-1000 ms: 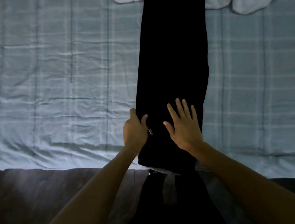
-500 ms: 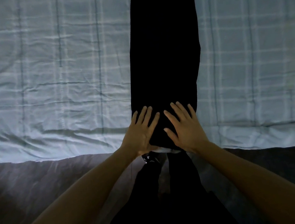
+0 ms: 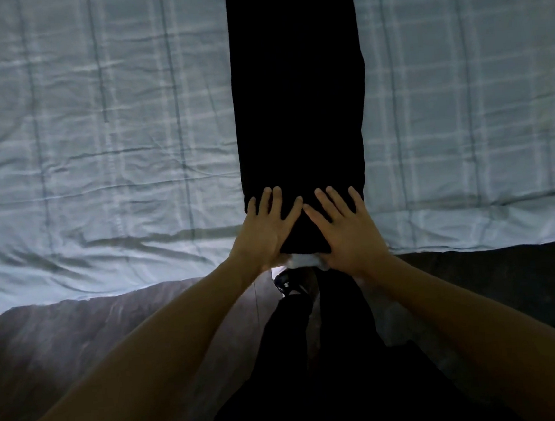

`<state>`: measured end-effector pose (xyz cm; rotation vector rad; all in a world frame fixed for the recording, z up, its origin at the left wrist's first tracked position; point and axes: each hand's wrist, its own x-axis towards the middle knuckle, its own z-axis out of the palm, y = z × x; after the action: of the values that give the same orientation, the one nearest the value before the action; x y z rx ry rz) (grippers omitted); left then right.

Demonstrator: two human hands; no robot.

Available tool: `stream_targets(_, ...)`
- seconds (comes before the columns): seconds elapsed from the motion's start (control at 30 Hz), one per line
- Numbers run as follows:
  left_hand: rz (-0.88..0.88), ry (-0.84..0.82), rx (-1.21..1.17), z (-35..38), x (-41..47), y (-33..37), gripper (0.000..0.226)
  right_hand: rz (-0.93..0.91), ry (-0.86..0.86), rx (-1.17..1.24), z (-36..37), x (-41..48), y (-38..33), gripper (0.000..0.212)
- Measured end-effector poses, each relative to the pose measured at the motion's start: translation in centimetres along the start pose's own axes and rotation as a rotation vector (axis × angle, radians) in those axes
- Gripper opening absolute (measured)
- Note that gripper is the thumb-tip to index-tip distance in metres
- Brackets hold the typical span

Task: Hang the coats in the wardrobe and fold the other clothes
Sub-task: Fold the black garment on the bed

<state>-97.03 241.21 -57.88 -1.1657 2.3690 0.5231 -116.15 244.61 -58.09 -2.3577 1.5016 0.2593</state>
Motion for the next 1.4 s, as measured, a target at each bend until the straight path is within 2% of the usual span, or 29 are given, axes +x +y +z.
stream_targets(0.07,0.017,0.011,-0.019,-0.8,0.1,-0.3,0.1,0.004,0.019,0.032,-0.1,0.4,0.4,0.083)
stream_targets(0.17,0.12,0.115,-0.017,-1.6,0.2,-1.8,0.088,-0.001,0.053,0.097,-0.7,0.6,0.8,0.071)
stream_targets(0.3,0.066,0.108,-0.124,-2.7,1.1,-2.1,0.056,-0.044,0.029,0.021,-1.0,-0.1,-0.4,0.088)
stream_targets(0.4,0.053,0.127,-0.268,-4.7,2.0,-2.6,0.039,0.087,0.057,0.018,-0.8,-0.2,-1.5,0.095)
stream_targets(0.47,0.043,0.024,-0.31,-6.4,2.7,-3.2,0.027,0.17,0.096,0.06,-1.2,0.5,-1.3,0.094)
stream_targets(0.53,0.024,-0.072,-0.315,-7.4,3.1,-3.5,0.022,0.182,0.175,0.106,-1.9,1.3,-0.8,0.081)
stream_targets(0.6,0.034,-0.031,-0.27,-6.9,2.7,-3.1,0.034,0.182,0.188,0.146,-2.8,2.2,-0.2,0.063)
stream_targets(0.67,0.037,0.036,-0.169,-5.1,1.9,-2.4,0.059,0.18,0.093,0.174,-4.0,2.8,0.3,0.051)
stream_targets(0.7,0.009,0.052,-0.154,-4.2,1.3,-1.9,0.065,0.17,0.035,0.169,-4.6,2.9,0.3,0.046)
stream_targets(0.83,-0.139,0.087,-0.293,-3.8,0.1,0.2,0.036,-0.058,-0.193,-0.001,-6.5,3.1,-0.3,0.032)
stream_targets(0.9,-0.106,-0.019,-0.343,-4.2,-0.2,0.5,0.028,-0.121,-0.329,0.003,-7.3,3.0,-0.8,0.029)
stream_targets(1.0,-0.059,-0.283,-0.399,-5.7,0.0,-0.6,0.02,-0.099,-0.476,0.166,-9.1,2.9,-0.6,0.02)
stream_targets(1.1,-0.093,-0.403,-0.496,-9.2,1.1,-2.8,0.025,-0.018,-0.484,0.269,-11.9,4.6,0.8,0.013)
stream_targets(1.13,-0.117,-0.358,-0.505,-10.6,1.7,-3.8,0.026,0.018,-0.417,0.242,-12.9,5.6,1.4,0.017)
stream_targets(1.17,-0.14,-0.245,-0.488,-11.9,2.3,-4.6,0.024,0.059,-0.296,0.197,-13.7,6.6,2.0,0.02)
stream_targets(1.2,-0.174,-0.069,-0.463,-12.9,2.9,-5.4,0.024,0.106,-0.118,0.157,-14.2,7.5,2.5,0.024)
stream_targets(1.27,-0.268,0.393,-0.472,-13.9,3.8,-6.3,0.037,0.212,0.295,0.126,-14.9,8.9,3.5,0.035)
stream_targets(1.3,-0.304,0.62,-0.496,-14.1,4.0,-6.5,0.042,0.265,0.447,0.135,-15.0,9.4,3.8,0.042)
stream_targets(1.33,-0.32,0.783,-0.507,-14.0,4.1,-6.5,0.044,0.301,0.529,0.153,-14.7,9.6,4.1,0.049)
stream_targets(1.37,-0.318,0.862,-0.504,-13.7,4.2,-6.4,0.044,0.311,0.542,0.166,-14.3,9.8,4.3,0.054)
stream_targets(1.4,-0.293,0.873,-0.486,-12.9,4.4,-6.1,0.043,0.294,0.514,0.171,-13.3,9.8,4.2,0.057)
